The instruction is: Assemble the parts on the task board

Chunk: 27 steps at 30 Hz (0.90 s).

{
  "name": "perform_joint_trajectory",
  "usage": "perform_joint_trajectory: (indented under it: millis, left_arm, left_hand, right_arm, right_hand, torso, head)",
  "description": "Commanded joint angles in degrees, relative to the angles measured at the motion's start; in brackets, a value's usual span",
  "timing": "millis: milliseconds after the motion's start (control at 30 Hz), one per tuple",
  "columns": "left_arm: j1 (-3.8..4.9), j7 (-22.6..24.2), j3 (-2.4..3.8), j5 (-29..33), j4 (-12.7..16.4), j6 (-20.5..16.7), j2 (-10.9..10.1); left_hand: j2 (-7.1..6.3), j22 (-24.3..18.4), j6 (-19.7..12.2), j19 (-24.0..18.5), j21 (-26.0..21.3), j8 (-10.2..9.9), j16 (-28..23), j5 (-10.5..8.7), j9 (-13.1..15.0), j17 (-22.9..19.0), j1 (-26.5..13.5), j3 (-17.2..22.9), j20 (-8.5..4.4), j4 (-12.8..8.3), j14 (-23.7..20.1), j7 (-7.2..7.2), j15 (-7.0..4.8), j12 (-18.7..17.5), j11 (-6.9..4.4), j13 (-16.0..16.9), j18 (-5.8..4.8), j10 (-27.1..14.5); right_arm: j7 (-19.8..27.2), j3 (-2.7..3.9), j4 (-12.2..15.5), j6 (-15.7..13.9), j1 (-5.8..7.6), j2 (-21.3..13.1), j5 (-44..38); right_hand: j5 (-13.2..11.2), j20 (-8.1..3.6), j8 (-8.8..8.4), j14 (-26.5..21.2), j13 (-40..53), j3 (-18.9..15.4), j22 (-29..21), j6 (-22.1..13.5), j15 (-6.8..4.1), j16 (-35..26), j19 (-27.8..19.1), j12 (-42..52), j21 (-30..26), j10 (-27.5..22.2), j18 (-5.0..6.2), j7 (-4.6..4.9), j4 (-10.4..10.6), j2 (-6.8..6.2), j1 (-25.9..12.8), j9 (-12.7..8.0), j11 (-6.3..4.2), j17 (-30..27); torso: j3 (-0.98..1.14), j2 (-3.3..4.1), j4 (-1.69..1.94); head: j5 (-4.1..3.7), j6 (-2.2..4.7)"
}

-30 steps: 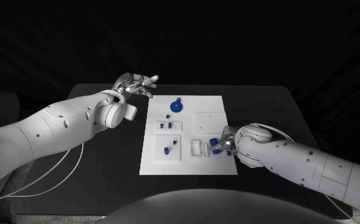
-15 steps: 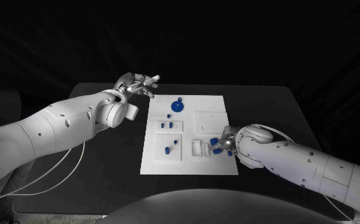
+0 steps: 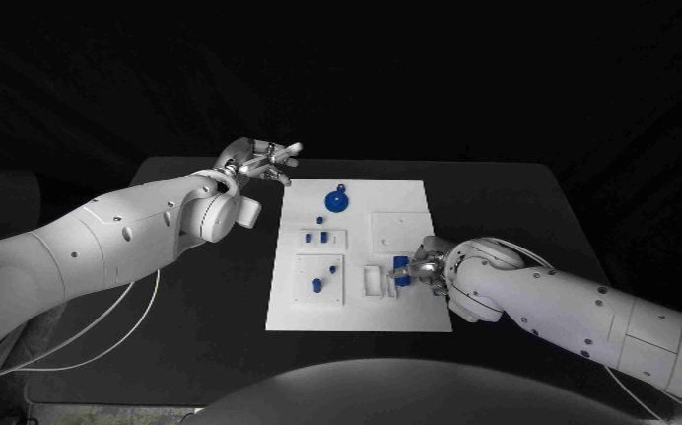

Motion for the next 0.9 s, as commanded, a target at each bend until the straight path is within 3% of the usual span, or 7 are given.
perform_joint_trajectory:
  millis: [33, 200, 400, 733, 900]
  left_arm:
    - [0.02, 0.2, 0.04, 0.2, 0.2, 0.7, 0.0]
    - [0.02, 0.1, 0.04, 0.2, 0.2, 0.7, -0.1]
    - [0.02, -0.1, 0.04, 0.2, 0.2, 1.0, 0.1]
    - [0.03, -0.5, 0.04, 0.2, 0.3, 1.5, 0.1]
    - [0.03, -0.6, 0.04, 0.2, 0.3, 1.6, 0.2]
  left_hand:
    - [0.56, -0.1, -0.4, 0.2, 0.1, 0.2, 0.0, -0.11, 0.0, 0.1, 0.0, -0.1, 0.27, -0.1, 0.2, -0.03, 0.24, 0.0, -0.06, 0.1, -0.75, -0.3]
    - [0.56, -0.1, -0.4, 0.2, 0.1, 0.2, 0.0, -0.11, 0.0, 0.1, 0.0, -0.1, 0.27, -0.1, 0.2, -0.03, 0.24, 0.0, -0.06, 0.1, -0.75, -0.3]
    - [0.56, -0.1, -0.4, 0.2, 0.1, 0.2, 0.0, -0.11, 0.0, 0.1, 0.0, -0.1, 0.27, -0.1, 0.2, -0.03, 0.24, 0.0, -0.06, 0.1, -0.75, -0.3]
    - [0.76, -0.1, -0.5, 0.2, 0.2, 0.2, 0.1, -0.11, 0.0, 0.1, -0.1, -0.4, 0.29, -0.3, 0.2, -0.02, 0.26, 0.0, -0.04, 0.1, -0.73, -0.4]
    - [0.86, -0.1, -0.5, 0.1, 0.2, 0.3, 0.1, -0.11, 0.0, 0.1, -0.2, -0.4, 0.31, -0.4, 0.1, -0.01, 0.27, 0.0, -0.01, 0.1, -0.73, -0.5]
  right_arm:
    - [0.9, 0.09, 1.5, -3.2, 0.33, -0.3, 4.5]
    - [0.7, 0.12, 2.4, -2.9, 0.56, 0.0, 5.9]
    - [0.2, -0.05, 1.7, -1.1, 0.84, 1.5, 6.7]
    - [-0.5, -1.36, 0.1, 1.7, 0.92, 3.9, 6.7]
    - [-0.5, -1.68, -0.8, 2.3, 0.92, 4.8, 5.3]
  right_hand:
    - [0.4, -0.21, 0.21, 0.3, 0.0, 12.9, 2.0, 0.4, -0.01, 0.3, 2.9, 0.0, 0.4, 0.4, -0.33, -0.02, -13.4, 3.88, 3.1, -0.1, -0.32, 0.0]
    - [-0.1, -0.21, 0.2, 0.2, 0.0, 12.7, 2.1, 0.5, -0.01, 0.3, 2.9, 0.0, 0.3, 0.4, -0.34, -0.05, -13.5, 4.09, 3.1, -0.2, -0.34, -0.1]
    - [-0.8, -0.16, 0.21, 0.3, 0.0, 11.8, 2.3, 0.5, 0.05, 0.4, 2.9, 0.1, 0.4, 0.4, -0.4, -0.13, -13.3, 4.24, 3.1, -0.3, -0.33, 0.0]
    - [-0.3, -0.15, 0.23, 0.2, -0.3, 10.2, 2.6, 0.5, 0.05, 0.4, 2.9, -0.3, 0.1, 0.2, -0.45, -0.27, -13.0, 4.44, 3.0, -0.4, -0.33, -0.1]
    - [0.3, -0.18, 0.22, 0.2, -0.8, 9.1, 2.8, 0.5, 0.03, 0.3, 2.9, -0.9, 0.0, 0.2, -0.51, -0.4, -12.9, 4.64, 3.0, -0.3, -0.41, -0.1]
  torso:
    - [0.0, 0.1, 0.05]
    - [-0.01, 0.15, 0.1]
    - [-0.02, 0.21, 0.18]
    - [0.07, 0.27, 0.06]
    - [0.07, 0.29, 0.11]
  head:
    - [0.05, 0.01]
    - [0.25, 0.01]
    - [0.32, 0.01]
    - [0.48, 0.01]
    - [0.57, 0.01]
